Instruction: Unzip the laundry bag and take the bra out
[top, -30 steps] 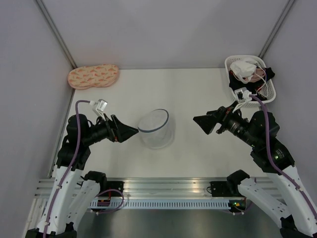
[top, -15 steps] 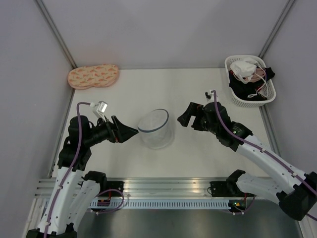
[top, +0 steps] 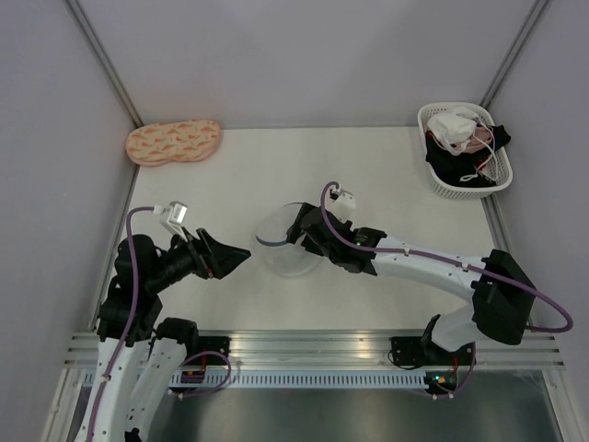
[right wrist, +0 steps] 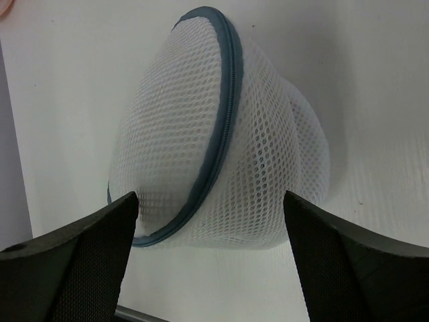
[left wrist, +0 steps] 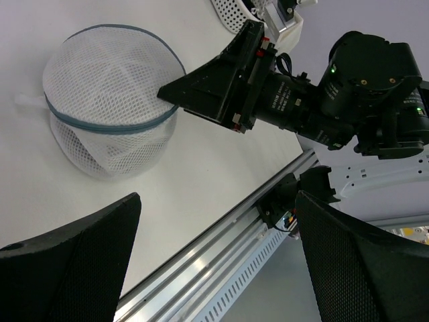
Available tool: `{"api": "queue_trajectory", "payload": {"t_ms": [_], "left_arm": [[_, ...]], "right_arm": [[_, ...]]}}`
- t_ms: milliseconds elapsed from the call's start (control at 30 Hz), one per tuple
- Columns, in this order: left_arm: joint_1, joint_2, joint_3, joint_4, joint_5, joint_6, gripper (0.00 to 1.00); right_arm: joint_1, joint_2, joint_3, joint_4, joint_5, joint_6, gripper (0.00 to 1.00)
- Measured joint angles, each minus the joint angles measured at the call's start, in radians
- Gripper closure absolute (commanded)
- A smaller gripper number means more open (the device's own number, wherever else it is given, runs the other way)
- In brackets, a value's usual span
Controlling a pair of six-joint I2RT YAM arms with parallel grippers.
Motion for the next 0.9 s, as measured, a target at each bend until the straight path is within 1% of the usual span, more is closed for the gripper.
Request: {"api": "queue_trajectory", "payload": {"t_ms": [67,133,167,200,233,267,367,467,600,700,733,800,900], "left_arm": [[0.0,-0.017,0.003,-0.027,-0.014,-0.001,0.0],[0.0,-0.025,0.007,-0.044,-0.017,-0.001,0.01],[0.0,-0.027,0.007,-0.049,-0.019,-0.002,0.0],[0.0,-0.028,0.007,-0.056,-0.024,-0.002,0.0],[0.0,-0.028,0.007,-0.061,-0.026,-0.002,0.0],[0.0,-0.028,0.007,-0.066,-0.032,-0.002,0.01],[0.0,-0.032,0.007,-0.076,-0.041,-0.003,0.01],[0.0,-0.041,0.007,-0.08,-0.045,-0.003,0.01],[0.0,-0.041,0.006,-0.081,-0.069,-0.003,0.0],[0.0,-0.04,-0.019,-0.052,-0.092,-0.011,0.0],[0.0,-0.039,-0.034,-0.04,-0.096,-0.017,0.0],[0.0,-0.035,-0.114,0.039,-0.093,-0.043,0.0],[0.0,-0.004,-0.262,0.174,-0.077,-0.104,0.0]], "right_arm": [[0.0,0.024,0.0,0.014,0.024,0.035,0.12],[-0.001,0.043,0.0,0.027,0.046,0.059,0.25],[0.0,0.053,0.0,0.034,0.058,0.066,0.34],[0.0,0.063,0.001,0.043,0.069,0.067,0.69],[-0.001,0.07,0.001,0.05,0.075,0.059,0.88],[-0.002,0.077,0.001,0.06,0.081,0.056,1.0],[-0.01,0.081,0.001,0.076,0.084,0.035,1.0],[-0.035,0.068,-0.005,0.093,0.052,-0.039,0.99],[-0.13,0.031,-0.01,0.101,-0.146,-0.206,1.0],[-0.24,-0.016,-0.024,0.091,-0.315,-0.331,1.0],[-0.268,-0.034,-0.035,0.088,-0.357,-0.352,0.99],[-0.366,-0.097,-0.096,0.132,-0.502,-0.376,1.0],[-0.51,-0.179,-0.251,0.302,-0.732,-0.325,0.99]]}}
